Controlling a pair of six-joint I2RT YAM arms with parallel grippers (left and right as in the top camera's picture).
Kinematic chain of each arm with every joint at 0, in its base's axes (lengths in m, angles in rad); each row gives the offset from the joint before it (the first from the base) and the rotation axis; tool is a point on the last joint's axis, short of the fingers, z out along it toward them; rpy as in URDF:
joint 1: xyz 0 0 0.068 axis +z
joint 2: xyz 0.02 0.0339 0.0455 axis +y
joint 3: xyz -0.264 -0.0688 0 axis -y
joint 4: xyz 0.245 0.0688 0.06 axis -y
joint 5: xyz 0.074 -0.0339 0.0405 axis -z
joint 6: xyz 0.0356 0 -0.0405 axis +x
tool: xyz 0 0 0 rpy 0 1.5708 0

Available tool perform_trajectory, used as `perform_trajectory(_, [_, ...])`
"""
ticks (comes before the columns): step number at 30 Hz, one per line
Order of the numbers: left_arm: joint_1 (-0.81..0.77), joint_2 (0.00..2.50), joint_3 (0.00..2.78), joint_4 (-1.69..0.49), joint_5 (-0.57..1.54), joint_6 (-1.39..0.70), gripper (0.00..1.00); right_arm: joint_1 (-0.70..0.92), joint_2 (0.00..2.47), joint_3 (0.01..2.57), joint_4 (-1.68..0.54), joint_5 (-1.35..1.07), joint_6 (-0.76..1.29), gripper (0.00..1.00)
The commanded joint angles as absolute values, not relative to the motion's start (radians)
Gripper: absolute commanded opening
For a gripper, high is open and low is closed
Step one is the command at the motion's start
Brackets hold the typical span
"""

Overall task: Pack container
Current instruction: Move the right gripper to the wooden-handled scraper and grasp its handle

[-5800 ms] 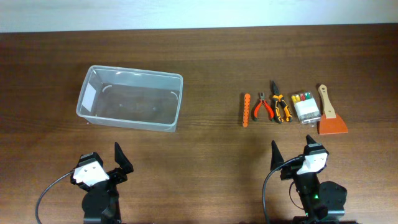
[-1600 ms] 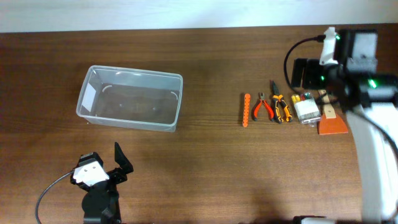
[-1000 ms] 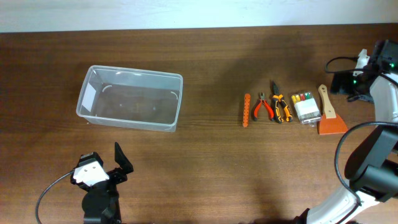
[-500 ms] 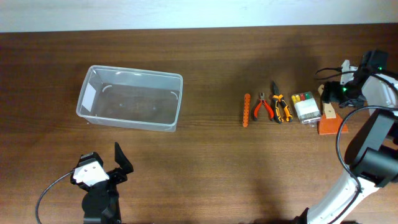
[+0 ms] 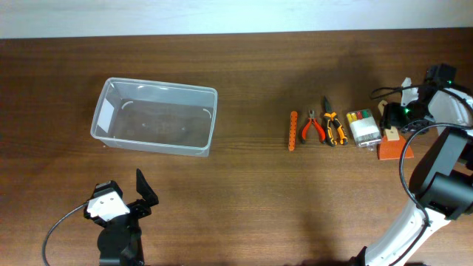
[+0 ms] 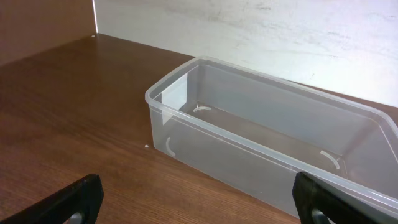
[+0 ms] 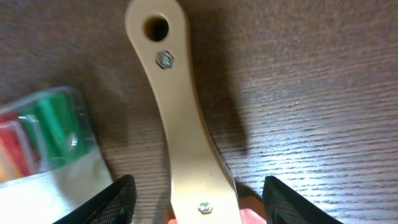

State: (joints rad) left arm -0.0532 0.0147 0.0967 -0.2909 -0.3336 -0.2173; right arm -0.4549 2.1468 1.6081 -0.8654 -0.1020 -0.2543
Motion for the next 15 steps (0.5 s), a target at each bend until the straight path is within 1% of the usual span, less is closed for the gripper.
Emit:
perform_trajectory(1, [-0.057, 0.01, 0.093, -0.292, -0.337, -0.208, 0.99, -0.451, 2.167, 1.62, -0.871, -0.056, -0.254, 0.65])
perform_trajectory(5, [-0.057, 0.01, 0.093, -0.292, -0.337, -0.208, 0.99, -0.451, 2.167, 1.615, -0.875, -0.056, -0.254, 0.59])
perform_trajectory(15, [-0.057, 0.01, 0.093, -0.292, -0.337, -0.208, 0.99, -0.45, 2.167, 1.519, -0.833, -0.04, -0.253, 0.56])
